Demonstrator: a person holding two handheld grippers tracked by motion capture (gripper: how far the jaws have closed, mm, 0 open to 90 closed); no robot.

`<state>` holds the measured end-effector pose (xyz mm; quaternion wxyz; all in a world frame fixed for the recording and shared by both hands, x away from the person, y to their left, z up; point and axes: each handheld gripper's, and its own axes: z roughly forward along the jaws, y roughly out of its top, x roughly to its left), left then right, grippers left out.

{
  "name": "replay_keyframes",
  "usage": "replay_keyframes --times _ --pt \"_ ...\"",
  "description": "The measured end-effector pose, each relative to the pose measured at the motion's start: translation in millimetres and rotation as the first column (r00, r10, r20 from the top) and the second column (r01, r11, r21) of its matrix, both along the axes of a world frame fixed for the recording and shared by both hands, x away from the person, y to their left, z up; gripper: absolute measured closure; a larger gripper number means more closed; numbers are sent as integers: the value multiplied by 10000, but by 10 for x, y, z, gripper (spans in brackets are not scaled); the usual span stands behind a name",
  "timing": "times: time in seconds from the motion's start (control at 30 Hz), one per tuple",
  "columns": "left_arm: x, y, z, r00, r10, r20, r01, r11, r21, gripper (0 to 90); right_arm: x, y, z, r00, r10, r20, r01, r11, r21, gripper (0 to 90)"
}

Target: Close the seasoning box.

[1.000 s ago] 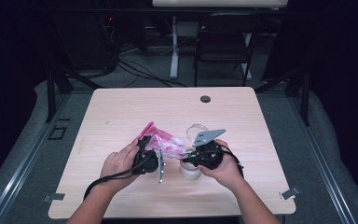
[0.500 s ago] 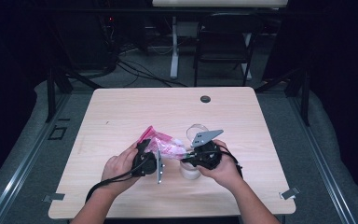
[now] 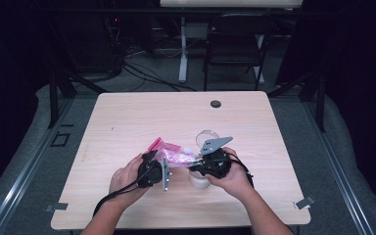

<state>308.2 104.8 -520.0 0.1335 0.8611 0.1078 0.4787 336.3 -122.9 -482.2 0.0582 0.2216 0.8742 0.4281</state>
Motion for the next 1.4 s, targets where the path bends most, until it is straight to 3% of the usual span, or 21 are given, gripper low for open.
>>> replay_keyframes --times 0.17,0.2,0.23,0.43,0.47,0.57,0.63,0.77,0.87,1.1,1.23,1.4 --pt "9 20 -64 9995 -30 -321 20 9995 -314 748 -5 7 -7 10000 27 12 -27 9999 100 896" --pt "10 27 -55 9993 40 -382 -37 10000 67 751 -7 7 -7 10000 35 16 -35 9999 158 884" --pt "14 29 -73 9989 42 -463 -41 10000 36 754 -8 7 -5 10000 11 29 -11 9997 235 860" --pt "42 64 -170 9929 3 -1185 -66 9986 -525 777 -24 -15 5 9997 -219 145 210 9982 568 700" --pt "48 65 -205 9912 -36 -1326 -97 9950 -990 780 -30 -18 8 9995 -253 206 241 9979 596 671" --pt "67 94 -227 9849 -99 -1729 -143 9903 -1381 785 -54 -36 27 9981 -416 445 373 9951 919 589" --pt "87 119 -259 9790 -153 -2034 -252 9804 -1953 787 -69 -59 42 9978 -487 443 438 9933 1065 561" --pt "130 174 -299 9678 -197 -2509 -420 9703 -2382 795 -98 -105 64 9961 -654 593 575 9903 1262 529" --pt "164 208 -311 9587 -297 -2827 -551 9562 -2874 803 -117 -148 89 9953 -699 663 593 9867 1511 515" --pt "217 281 -308 9485 -320 -3150 -867 9305 -3558 812 -133 -262 136 9926 -984 715 823 9761 2011 499" --pt "247 341 -308 9422 -313 -3336 -1140 9064 -4068 816 -121 -328 165 9902 -1195 724 997 9672 2337 500" --pt "289 431 -305 9353 -227 -3532 -1557 8697 -4683 820 -104 -383 181 9880 -1369 715 1145 9599 2559 500"
